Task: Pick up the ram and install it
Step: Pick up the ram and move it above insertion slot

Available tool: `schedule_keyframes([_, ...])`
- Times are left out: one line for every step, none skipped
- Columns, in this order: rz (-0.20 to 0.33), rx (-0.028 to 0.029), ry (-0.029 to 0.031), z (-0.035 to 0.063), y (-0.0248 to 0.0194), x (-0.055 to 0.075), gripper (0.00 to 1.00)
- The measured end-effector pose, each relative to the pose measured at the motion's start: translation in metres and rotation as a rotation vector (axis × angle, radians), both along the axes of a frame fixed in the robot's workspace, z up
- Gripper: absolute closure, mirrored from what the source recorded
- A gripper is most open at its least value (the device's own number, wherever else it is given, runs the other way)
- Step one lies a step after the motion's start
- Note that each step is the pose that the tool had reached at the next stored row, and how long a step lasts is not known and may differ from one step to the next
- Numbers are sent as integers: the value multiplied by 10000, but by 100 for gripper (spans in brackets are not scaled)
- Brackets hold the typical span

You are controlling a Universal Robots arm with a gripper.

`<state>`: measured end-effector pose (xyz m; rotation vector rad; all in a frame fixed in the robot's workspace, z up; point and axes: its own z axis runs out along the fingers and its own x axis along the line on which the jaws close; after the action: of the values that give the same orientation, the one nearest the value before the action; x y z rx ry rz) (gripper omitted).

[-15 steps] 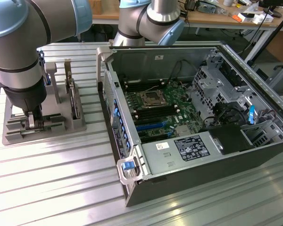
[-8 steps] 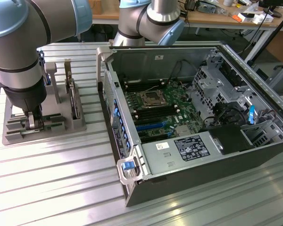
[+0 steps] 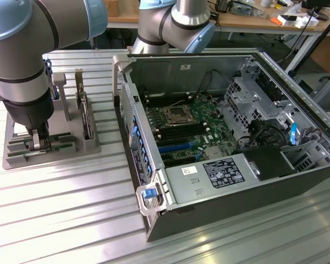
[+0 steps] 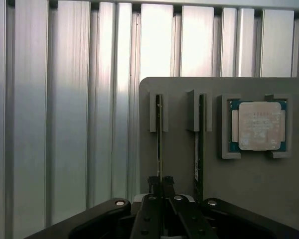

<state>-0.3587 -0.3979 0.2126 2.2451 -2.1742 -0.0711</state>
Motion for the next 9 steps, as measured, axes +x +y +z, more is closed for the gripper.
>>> schedule_keyframes([1,1,-1,8,0,0,88])
schedule_keyframes([0,1,-1,35,0,0,88])
schedule_keyframes([0,1,-1,53,0,0,88])
schedule_keyframes([0,0,0,71,0,0,88])
schedule_keyframes([0,1,0,95,0,0,88])
schedule_keyframes([0,1,-1,121,0,0,88])
schedule_keyframes([0,1,-1,140,0,0,88])
schedule_keyframes([0,1,-1,160,0,0,88])
schedule_keyframes([0,1,-1,180,0,0,88])
